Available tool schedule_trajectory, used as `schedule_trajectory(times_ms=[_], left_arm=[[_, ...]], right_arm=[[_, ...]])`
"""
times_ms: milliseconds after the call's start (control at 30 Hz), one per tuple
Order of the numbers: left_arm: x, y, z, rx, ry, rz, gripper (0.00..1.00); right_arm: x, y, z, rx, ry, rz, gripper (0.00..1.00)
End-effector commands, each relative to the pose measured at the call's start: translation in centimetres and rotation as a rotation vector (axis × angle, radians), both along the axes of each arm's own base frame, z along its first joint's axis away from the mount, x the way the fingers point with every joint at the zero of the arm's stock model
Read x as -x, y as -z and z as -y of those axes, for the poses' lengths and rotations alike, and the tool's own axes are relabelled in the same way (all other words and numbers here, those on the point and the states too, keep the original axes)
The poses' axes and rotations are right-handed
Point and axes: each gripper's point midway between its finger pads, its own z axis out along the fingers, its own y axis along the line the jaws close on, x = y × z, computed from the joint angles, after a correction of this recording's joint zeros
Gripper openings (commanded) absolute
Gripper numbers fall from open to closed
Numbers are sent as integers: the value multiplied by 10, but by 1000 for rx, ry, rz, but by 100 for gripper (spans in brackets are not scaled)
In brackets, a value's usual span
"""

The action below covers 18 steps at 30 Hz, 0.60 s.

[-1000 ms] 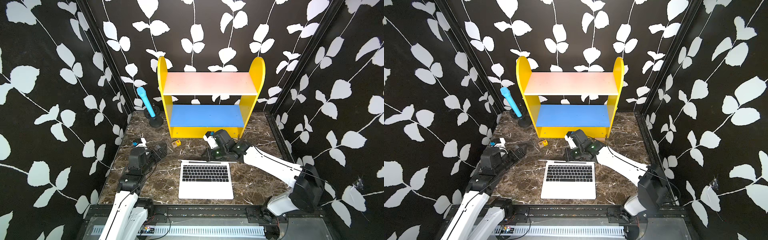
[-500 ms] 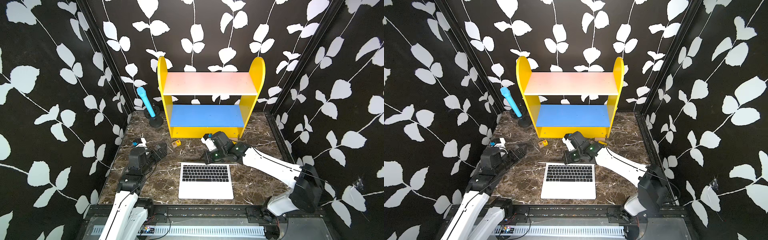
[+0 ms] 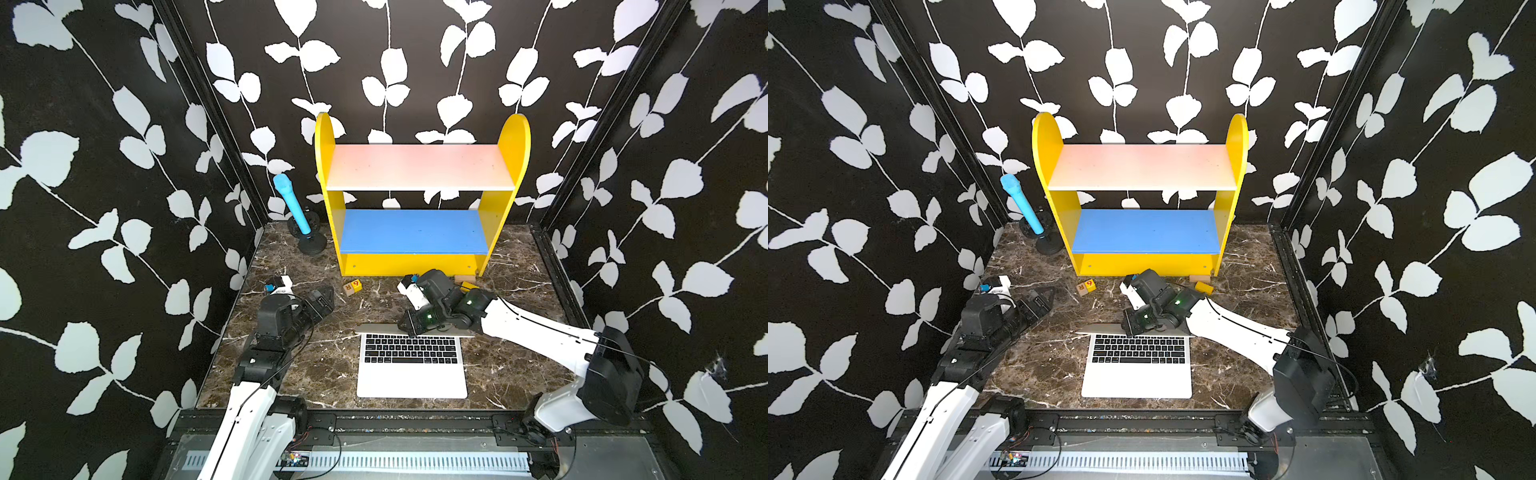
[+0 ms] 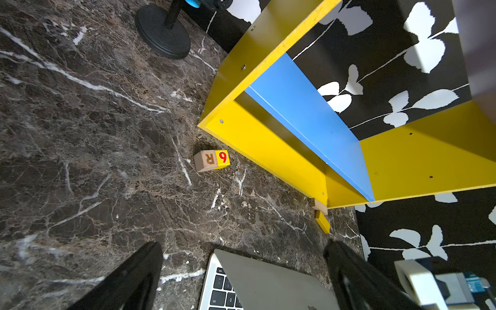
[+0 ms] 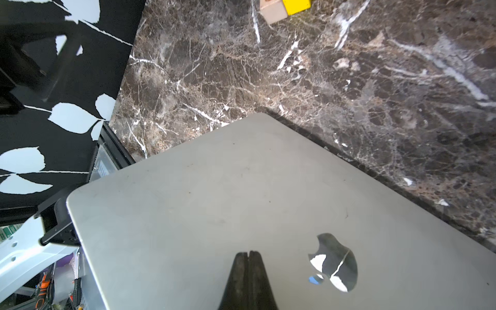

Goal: Close the laptop lid and set it aside
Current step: Close the lid of the laptop.

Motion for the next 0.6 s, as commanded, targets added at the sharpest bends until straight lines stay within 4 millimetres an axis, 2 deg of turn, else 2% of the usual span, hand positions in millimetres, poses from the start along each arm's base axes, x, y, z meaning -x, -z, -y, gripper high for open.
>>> schedule_trajectory(times_ms=[0,567], left_arm=[[-1,-4,1,4,1,19,97],[0,-3,0,4,1,19,97]], right_arm=[[11,15,0,37,-30,-24,0],[24,27,-7,62,-75,-45,0]])
